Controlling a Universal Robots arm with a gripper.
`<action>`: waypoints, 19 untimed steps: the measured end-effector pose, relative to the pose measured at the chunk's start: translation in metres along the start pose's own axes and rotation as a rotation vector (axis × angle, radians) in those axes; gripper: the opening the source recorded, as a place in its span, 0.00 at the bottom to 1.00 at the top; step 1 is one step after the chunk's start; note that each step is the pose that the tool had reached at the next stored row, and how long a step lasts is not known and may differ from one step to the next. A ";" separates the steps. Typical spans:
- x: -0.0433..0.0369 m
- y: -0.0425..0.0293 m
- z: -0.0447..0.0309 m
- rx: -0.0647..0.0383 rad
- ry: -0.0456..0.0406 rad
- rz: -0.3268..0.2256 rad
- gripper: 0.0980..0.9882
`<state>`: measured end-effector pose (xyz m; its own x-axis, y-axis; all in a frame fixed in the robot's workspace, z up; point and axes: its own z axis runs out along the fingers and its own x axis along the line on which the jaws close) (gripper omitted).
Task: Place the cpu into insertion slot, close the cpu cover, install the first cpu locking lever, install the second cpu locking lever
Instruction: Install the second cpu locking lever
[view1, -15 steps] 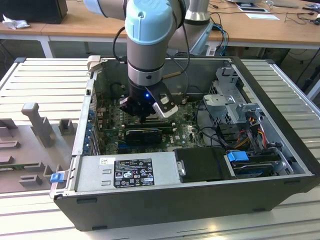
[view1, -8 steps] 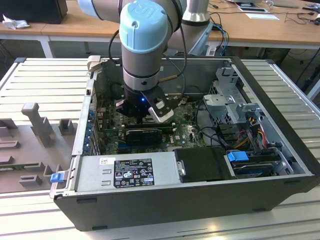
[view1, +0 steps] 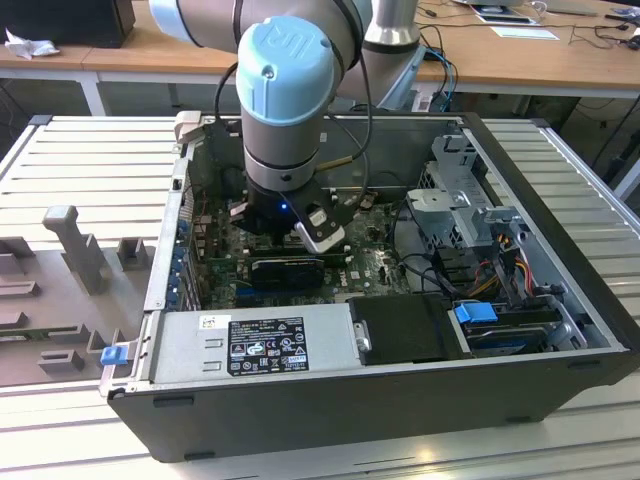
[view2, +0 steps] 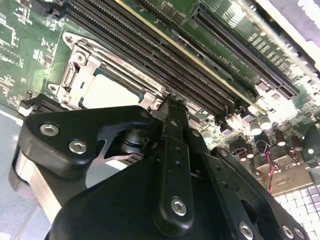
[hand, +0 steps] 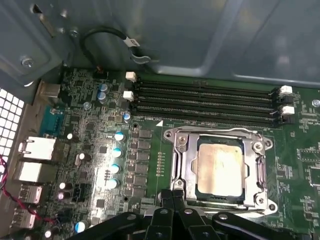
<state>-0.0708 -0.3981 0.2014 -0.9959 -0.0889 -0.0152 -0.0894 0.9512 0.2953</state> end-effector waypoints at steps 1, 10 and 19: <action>0.0003 -0.0004 0.0007 -0.008 -0.0008 0.000 0.01; -0.0002 0.0040 -0.0204 -0.039 -0.0034 -0.001 0.01; -0.0350 0.0069 -0.0332 -0.044 -0.0019 0.000 0.01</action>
<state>-0.0362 -0.3983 0.2357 -0.9960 -0.0883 -0.0170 -0.0888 0.9371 0.3375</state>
